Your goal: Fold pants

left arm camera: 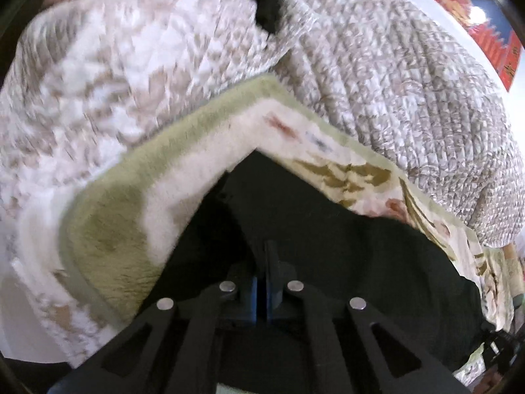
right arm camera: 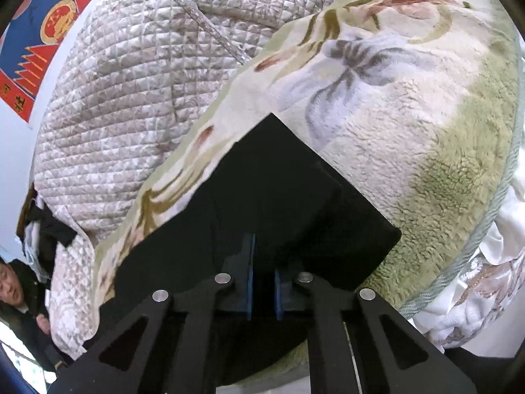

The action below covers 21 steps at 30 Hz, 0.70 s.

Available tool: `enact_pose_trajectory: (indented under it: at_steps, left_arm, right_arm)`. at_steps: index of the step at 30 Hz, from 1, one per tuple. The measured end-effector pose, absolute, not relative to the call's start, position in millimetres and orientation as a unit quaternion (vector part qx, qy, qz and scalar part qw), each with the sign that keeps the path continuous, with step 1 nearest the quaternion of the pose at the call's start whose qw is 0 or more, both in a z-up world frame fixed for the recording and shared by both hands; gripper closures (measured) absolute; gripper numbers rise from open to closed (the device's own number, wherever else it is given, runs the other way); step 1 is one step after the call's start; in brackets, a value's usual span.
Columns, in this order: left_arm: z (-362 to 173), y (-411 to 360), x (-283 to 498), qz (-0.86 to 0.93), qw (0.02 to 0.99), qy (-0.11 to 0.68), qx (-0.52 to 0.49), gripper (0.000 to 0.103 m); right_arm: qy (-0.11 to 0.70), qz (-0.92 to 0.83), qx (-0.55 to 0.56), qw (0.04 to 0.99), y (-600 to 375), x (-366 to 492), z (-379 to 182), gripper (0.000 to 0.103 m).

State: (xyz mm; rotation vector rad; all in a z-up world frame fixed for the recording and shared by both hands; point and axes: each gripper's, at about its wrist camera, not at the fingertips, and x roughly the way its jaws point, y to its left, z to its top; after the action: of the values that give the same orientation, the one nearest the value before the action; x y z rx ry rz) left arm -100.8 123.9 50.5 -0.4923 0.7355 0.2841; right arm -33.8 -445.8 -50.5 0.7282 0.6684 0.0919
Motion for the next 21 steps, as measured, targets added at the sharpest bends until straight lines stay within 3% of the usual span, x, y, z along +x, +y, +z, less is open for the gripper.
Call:
enact_pose_trajectory:
  at_steps: [4, 11, 21]
  left_arm:
    - [72, 124, -120, 0.137, 0.904, 0.337, -0.227, 0.099]
    - [30, 126, -133, 0.153, 0.872, 0.398, -0.241, 0.099]
    - [36, 125, -144, 0.156, 0.878, 0.396, -0.217, 0.096]
  right_arm:
    - [0.307, 0.063, 0.354, 0.881, -449, -45, -34, 0.096]
    - [0.368, 0.02, 0.369, 0.854, -460, -44, -66, 0.096]
    - [0.373, 0.008, 0.338, 0.864, -455, -44, -61, 0.095]
